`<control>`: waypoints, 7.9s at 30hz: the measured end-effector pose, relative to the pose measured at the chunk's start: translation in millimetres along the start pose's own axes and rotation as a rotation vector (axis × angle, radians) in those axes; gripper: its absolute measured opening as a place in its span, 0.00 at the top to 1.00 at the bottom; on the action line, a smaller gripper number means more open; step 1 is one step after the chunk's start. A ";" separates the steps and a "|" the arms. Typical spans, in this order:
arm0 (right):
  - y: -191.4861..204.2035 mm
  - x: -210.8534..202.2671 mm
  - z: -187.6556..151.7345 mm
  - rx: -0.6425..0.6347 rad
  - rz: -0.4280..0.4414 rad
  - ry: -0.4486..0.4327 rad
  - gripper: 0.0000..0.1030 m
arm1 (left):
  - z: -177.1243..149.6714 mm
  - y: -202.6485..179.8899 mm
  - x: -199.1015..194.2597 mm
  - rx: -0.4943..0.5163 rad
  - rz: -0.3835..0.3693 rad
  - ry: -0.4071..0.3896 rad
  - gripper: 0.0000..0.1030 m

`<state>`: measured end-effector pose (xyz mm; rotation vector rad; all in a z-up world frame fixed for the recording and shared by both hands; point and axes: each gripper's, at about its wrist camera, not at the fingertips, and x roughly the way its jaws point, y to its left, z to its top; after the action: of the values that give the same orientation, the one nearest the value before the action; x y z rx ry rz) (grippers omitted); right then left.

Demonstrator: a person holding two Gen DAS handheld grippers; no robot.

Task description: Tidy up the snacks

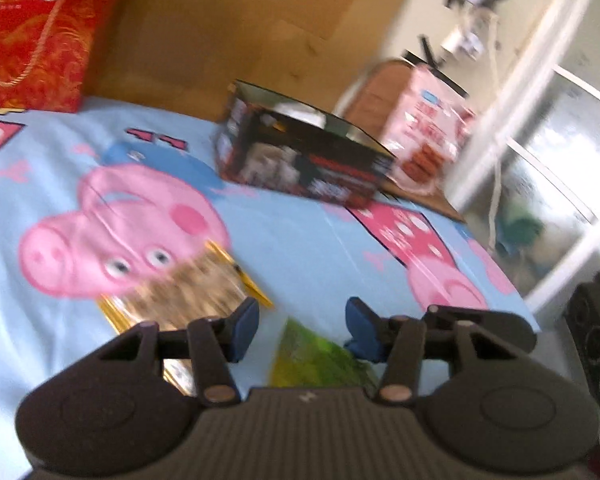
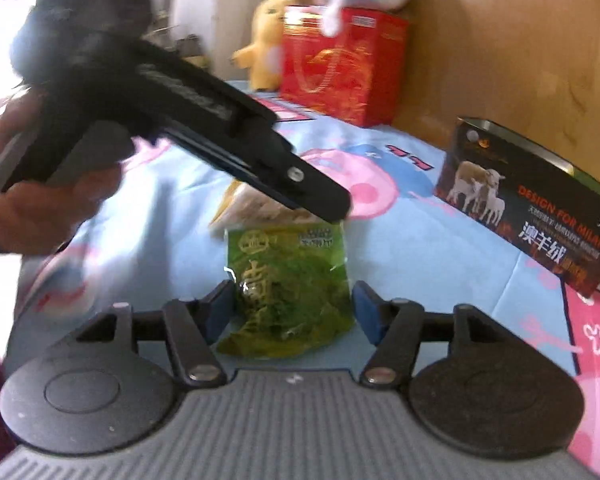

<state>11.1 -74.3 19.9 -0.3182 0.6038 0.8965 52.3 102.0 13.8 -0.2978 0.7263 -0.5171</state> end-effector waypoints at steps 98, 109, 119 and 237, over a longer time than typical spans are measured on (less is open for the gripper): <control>-76.8 67.2 33.7 0.595 0.150 -0.042 0.64 | -3.2 59.2 -22.8 -0.204 0.198 -0.040 0.64; -56.0 -38.4 -33.7 0.596 0.039 -0.034 0.63 | -30.3 -27.9 15.3 -0.026 -0.011 0.092 0.64; -7.2 -100.6 -85.8 0.648 -0.104 -0.111 0.53 | -53.1 -88.7 32.1 0.154 -0.129 0.203 0.58; -184.7 18.3 46.5 0.423 -0.393 -0.285 0.38 | 165.6 -28.2 156.8 0.132 0.134 -0.050 0.59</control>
<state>185.0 -149.2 47.6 0.0747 0.4310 0.4089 256.6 6.6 57.6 -0.1369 0.6550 -0.4265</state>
